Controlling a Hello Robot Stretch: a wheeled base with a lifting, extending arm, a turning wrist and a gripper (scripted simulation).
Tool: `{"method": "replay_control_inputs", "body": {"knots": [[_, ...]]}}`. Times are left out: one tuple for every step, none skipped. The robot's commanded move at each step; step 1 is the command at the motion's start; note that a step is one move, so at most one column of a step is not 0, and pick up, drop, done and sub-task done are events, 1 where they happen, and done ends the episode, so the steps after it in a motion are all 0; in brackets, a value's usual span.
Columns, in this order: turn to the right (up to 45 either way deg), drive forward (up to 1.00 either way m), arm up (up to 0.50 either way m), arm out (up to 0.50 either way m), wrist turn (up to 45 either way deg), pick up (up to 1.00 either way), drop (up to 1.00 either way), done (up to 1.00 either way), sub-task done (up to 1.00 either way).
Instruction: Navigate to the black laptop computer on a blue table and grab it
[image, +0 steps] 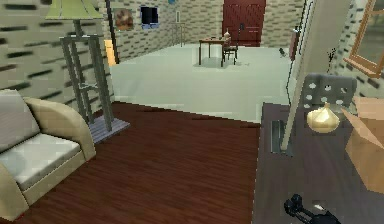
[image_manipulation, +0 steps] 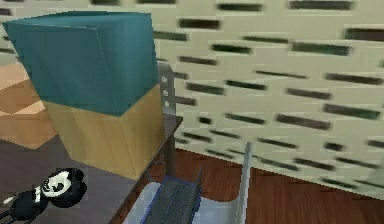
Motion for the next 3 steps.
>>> {"method": "replay_control_inputs", "body": {"knots": [[0.0,0.0,0.5,0.0,0.0,0.0,0.0,0.0,0.0],[0.0,0.0,0.16,0.0,0.0,0.0,0.0,0.0,0.0],[0.0,0.0,0.0,0.02,0.0,0.0,0.0,0.0,0.0]]}}
